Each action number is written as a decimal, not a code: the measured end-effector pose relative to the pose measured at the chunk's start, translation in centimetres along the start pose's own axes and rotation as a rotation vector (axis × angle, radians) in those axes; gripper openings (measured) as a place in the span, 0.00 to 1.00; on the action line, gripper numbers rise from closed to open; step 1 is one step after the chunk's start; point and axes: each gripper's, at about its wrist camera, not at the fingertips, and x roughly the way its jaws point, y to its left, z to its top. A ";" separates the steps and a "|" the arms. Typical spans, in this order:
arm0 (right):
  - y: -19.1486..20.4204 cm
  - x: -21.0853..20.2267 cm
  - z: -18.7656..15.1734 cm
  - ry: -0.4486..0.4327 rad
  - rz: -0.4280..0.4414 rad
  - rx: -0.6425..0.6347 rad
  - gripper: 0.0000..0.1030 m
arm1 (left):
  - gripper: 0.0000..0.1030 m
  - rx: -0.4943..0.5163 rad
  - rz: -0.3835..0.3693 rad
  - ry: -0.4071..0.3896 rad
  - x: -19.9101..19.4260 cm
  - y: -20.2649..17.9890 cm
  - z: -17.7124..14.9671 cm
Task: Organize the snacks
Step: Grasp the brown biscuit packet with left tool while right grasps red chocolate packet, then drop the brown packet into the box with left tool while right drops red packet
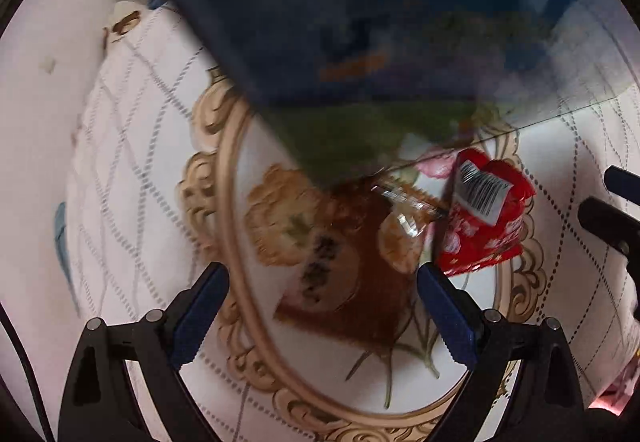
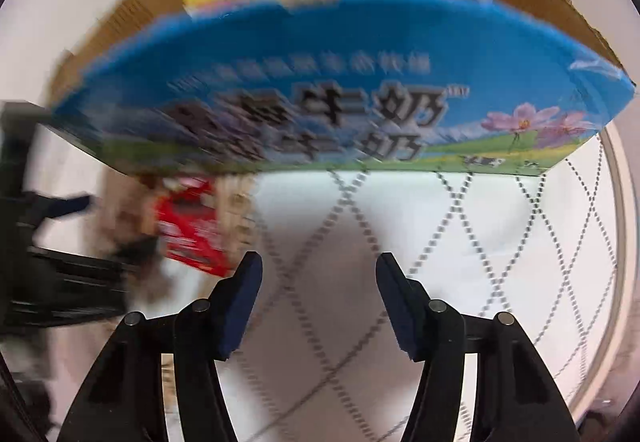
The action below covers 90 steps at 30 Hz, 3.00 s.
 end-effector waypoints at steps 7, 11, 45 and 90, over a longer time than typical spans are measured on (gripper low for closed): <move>2.1 0.2 1.3 0.011 0.111 0.012 0.60 | 0.55 -0.044 -0.080 0.013 0.2 0.4 -0.6; 3.7 1.7 2.3 0.027 0.129 -0.007 0.60 | 0.54 -0.239 -0.105 0.080 0.4 2.9 -3.4; -1.8 1.9 -8.2 0.356 0.112 -0.002 0.36 | 0.56 -0.398 -0.253 0.267 2.0 -5.2 -8.3; -3.9 -5.9 15.2 0.112 0.157 -0.096 0.35 | 0.52 -0.361 -0.245 -0.006 -10.4 -1.3 12.7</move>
